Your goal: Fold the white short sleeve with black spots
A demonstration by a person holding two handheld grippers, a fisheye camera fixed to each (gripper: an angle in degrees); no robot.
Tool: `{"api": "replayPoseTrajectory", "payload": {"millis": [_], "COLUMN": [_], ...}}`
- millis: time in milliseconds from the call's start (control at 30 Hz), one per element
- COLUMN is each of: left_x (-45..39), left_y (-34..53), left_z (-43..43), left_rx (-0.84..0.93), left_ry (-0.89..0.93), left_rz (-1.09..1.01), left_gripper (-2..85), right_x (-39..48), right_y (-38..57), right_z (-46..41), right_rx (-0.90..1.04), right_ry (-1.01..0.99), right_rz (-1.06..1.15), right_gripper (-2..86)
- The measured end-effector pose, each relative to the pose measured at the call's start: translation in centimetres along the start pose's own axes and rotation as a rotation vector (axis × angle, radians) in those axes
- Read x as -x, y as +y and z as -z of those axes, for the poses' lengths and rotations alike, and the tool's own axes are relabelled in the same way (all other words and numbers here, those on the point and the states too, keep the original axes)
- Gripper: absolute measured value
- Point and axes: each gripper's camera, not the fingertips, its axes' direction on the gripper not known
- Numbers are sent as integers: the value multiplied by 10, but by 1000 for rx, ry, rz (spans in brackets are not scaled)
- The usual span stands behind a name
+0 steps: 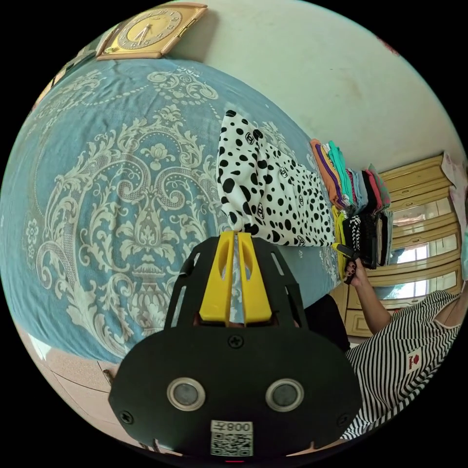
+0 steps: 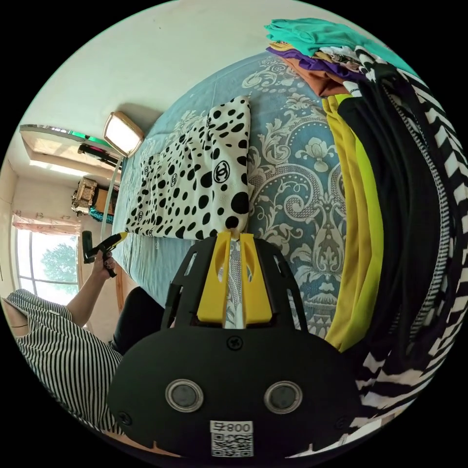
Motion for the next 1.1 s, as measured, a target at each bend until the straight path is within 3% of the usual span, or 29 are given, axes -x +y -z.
{"api": "replayPoseTrajectory", "payload": {"millis": [133,300,433,533,900,1033,1100], "left_x": [-3,-7,-17,-49,-348,-428,-464], "left_y": [6,24,44,56,58,67,76], "left_z": [-1,-49,-52,-58,-200,-251,-282], "left_rx": [-11,97,13,-8,88,115,133], "left_ry": [-26,-69,-36,-11,266,159,10], "left_rz": [-7,51,119,56,-729,-920,-1001], "left_gripper": [5,3,5,9,67,85,82], "right_x": [-10,-24,-36,-37,14,27,32], "right_y": [0,-3,-3,-3,-20,-32,-41], "right_z": [25,19,19,23,64,64,60], "right_rx": [-7,73,44,34,-54,-47,-28], "right_ry": [12,-10,-60,-58,-3,-4,-10], "right_rz": [55,80,7,-1,167,217,249], "right_gripper": [13,8,7,7,7,7,8]}}
